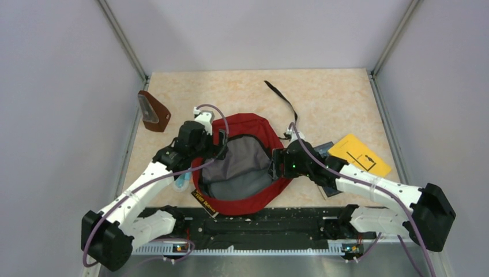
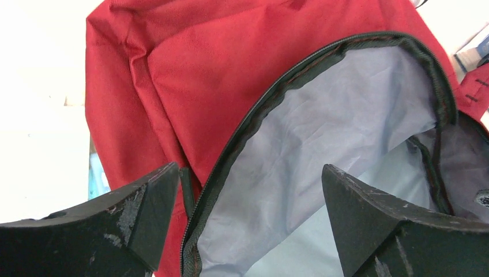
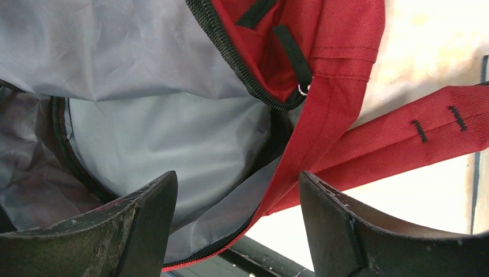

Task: Pack the student bag
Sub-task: Adjust the student bag at the center of the board.

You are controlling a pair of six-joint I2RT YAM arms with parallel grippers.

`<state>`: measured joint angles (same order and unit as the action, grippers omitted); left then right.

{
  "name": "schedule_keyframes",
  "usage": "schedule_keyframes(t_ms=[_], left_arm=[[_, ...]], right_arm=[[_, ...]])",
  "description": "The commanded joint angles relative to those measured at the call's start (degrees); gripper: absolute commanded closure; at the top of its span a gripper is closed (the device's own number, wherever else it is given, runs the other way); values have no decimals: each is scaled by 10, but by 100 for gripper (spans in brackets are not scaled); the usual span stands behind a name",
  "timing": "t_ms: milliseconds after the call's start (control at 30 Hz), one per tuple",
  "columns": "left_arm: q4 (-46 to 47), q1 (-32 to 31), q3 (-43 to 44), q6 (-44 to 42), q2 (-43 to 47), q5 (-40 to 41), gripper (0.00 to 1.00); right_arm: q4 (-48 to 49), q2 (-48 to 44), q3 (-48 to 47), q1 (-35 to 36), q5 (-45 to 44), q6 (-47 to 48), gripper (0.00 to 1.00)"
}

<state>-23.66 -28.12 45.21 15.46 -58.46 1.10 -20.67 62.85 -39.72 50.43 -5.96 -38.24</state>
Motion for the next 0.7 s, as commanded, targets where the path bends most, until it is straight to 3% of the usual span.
schedule_keyframes(t_ms=[0,100,200,333,433,500,533,667], left_arm=[[-13,20,-18,33,-3,-21,2],[-15,28,-32,49,-18,-22,4],[-2,32,-43,60,-18,-42,15],[20,32,-56,70,-22,-74,50],[23,32,-51,74,-33,-85,85],[15,32,-30,70,-41,-94,100],[11,32,-17,66,-44,-97,100],[-9,32,53,40,-57,-105,100]], right_arm=[[8,14,4,20,-21,-23,25],[0,23,0,35,-33,-33,26],[-1,25,2,44,-39,-40,29],[7,26,9,46,-43,-44,48],[6,29,3,46,-63,-38,79],[1,34,-8,46,-86,-29,93],[-3,37,-16,46,-98,-21,100],[-16,50,-57,42,-157,27,100]])
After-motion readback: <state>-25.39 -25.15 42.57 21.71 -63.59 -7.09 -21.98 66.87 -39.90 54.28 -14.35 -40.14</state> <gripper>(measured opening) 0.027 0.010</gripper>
